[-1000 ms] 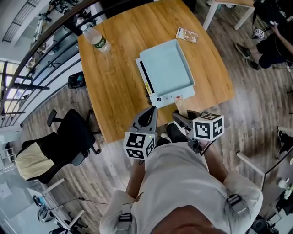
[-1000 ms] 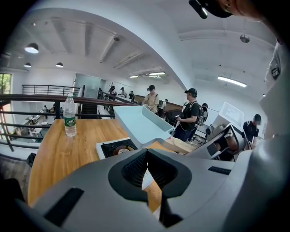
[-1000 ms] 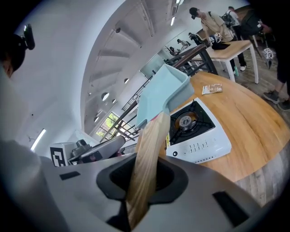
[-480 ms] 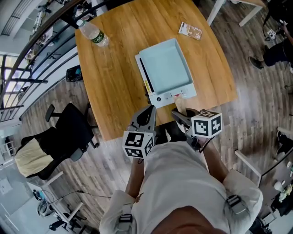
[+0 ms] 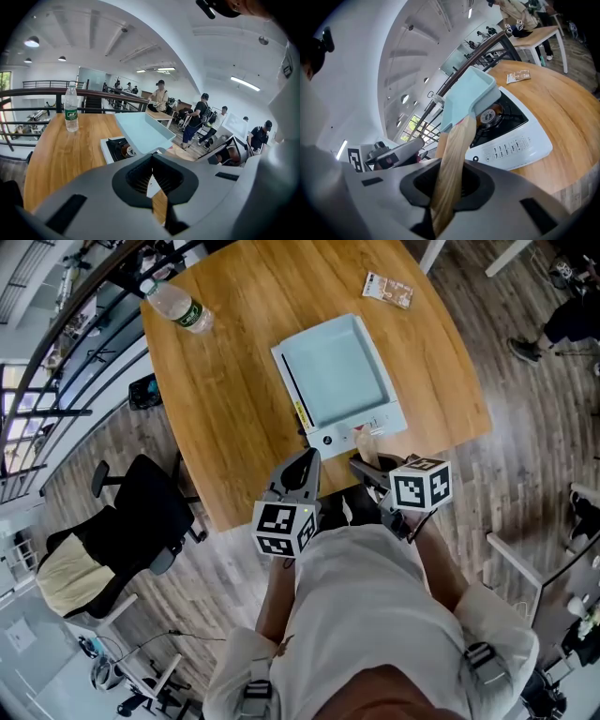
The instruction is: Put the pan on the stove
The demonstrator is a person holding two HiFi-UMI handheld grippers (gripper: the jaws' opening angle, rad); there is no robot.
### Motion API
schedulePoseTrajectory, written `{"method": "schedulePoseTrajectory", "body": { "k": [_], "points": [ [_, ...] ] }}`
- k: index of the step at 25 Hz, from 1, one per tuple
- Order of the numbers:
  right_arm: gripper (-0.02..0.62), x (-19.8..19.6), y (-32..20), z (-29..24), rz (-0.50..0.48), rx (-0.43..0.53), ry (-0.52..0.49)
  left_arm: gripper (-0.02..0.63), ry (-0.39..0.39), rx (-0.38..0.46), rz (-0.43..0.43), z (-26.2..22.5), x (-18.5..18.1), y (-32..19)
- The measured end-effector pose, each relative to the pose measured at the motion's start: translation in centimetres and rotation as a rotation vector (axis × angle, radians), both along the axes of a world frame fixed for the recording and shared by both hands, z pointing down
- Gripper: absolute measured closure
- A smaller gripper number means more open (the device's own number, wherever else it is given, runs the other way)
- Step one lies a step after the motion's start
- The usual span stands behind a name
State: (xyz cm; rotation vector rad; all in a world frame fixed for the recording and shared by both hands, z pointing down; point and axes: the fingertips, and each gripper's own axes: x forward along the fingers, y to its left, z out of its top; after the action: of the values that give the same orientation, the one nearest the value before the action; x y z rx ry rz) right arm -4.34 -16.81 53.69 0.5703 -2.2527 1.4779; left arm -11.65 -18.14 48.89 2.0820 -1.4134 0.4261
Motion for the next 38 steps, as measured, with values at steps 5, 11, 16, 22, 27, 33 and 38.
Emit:
{"method": "schedulePoseTrajectory", "body": {
  "k": [5,11,16,22,27,33,38],
  "points": [
    [0.523,-0.2,-0.4,1.2,0.006,-0.015,0.011,0.588,-0.001,-0.029,0.011,1.5,-0.3,-0.5],
    [0.523,-0.4,-0.7,2.9,-0.002,-0.04,0.019,0.588,0.002,-0.048,0.03,2.5,-0.4,-0.9],
    [0.523,-0.3,-0.8,4.1,0.002,-0.062,0.032,0.588,0.002,-0.063,0.041,2.9,-0.2,-1.1],
    [0.523,-0.5,-1.3,5.1,0.009,-0.08,0.032,0.588,0.006,-0.077,0.049,3.4,-0.1,-1.3],
    [0.523,-0.6,-1.9,5.9,0.014,-0.094,0.041,0.588,0.008,-0.09,0.059,3.8,0.0,-1.6],
    [0.523,-0.6,-2.3,6.7,0.02,-0.114,0.043,0.588,0.008,-0.103,0.071,4.2,0.1,-2.0],
    [0.523,-0.6,-2.8,7.2,0.019,-0.128,0.044,0.588,0.013,-0.115,0.075,4.4,0.1,-2.5]
  ]
}}
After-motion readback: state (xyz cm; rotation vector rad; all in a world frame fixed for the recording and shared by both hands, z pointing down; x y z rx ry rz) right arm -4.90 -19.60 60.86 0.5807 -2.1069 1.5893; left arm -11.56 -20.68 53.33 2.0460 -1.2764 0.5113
